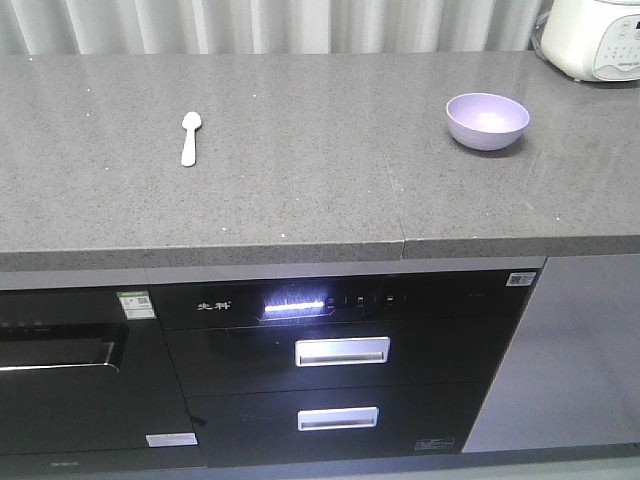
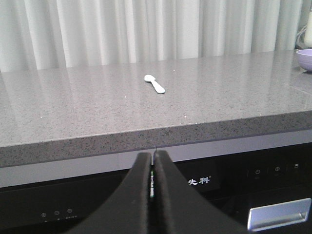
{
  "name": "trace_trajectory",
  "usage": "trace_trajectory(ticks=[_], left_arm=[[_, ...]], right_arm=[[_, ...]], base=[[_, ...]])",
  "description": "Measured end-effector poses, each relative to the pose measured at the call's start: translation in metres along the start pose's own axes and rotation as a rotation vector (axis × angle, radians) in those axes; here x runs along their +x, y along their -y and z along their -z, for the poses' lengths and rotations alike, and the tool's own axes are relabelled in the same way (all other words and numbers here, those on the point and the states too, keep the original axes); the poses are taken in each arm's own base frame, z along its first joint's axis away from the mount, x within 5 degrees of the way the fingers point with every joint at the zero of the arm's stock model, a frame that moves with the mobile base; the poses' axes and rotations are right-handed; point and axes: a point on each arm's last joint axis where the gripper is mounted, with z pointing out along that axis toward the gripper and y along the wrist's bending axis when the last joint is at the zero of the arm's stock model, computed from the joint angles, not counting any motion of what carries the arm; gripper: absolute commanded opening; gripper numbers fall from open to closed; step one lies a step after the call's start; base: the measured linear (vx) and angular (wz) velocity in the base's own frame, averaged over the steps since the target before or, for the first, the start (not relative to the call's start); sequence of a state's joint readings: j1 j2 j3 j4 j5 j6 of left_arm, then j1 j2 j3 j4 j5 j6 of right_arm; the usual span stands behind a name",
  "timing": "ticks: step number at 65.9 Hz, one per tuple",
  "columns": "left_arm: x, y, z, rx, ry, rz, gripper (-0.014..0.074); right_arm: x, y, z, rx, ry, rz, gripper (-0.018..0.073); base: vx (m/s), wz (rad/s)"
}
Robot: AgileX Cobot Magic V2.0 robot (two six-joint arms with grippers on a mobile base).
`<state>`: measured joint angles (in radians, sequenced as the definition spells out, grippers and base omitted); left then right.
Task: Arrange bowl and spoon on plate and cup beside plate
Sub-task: 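Drive up to the counter edge, bringing spoon and bowl into reach, then drive the base flush against the counter and stop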
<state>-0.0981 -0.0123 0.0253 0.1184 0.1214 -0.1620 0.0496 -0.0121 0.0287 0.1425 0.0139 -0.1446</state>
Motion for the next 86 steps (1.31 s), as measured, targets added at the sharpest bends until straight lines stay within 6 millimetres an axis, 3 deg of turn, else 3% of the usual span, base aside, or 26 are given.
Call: trace_trajectory(ticks=[86], left_arm=[[0.0, 0.0, 0.0, 0.0, 0.0, 0.0, -0.0006]], right_arm=[[0.0, 0.0, 0.0, 0.0, 0.0, 0.0, -0.0002]], base=[[0.07, 0.02]])
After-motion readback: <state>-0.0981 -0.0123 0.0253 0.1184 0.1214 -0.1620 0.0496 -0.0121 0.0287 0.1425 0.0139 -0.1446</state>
